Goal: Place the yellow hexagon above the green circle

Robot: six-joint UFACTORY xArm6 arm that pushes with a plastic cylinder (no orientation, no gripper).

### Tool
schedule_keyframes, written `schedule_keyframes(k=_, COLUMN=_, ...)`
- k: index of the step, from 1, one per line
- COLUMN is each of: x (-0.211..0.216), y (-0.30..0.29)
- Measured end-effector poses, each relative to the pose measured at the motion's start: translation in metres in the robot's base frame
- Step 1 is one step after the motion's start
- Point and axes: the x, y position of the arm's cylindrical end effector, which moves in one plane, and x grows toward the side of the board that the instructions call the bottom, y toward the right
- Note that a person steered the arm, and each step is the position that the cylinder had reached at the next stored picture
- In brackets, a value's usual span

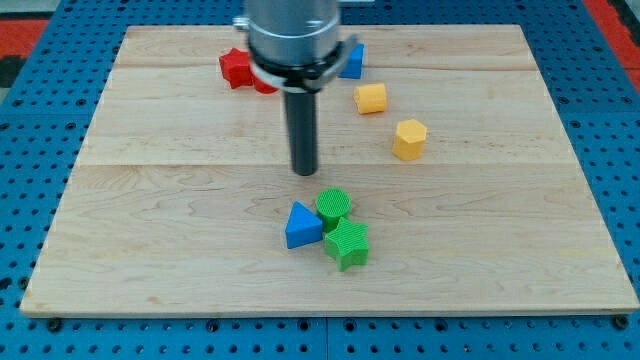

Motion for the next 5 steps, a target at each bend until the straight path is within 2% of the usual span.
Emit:
schedule_keyframes(k=2, x=0.055, y=0.006)
schedule_keyframes(k=3, x=0.049, y=-0.002)
schedule_keyframes(k=4, x=0.032, y=0.077)
schedule_keyframes(k=5, x=-0.008, y=0.128)
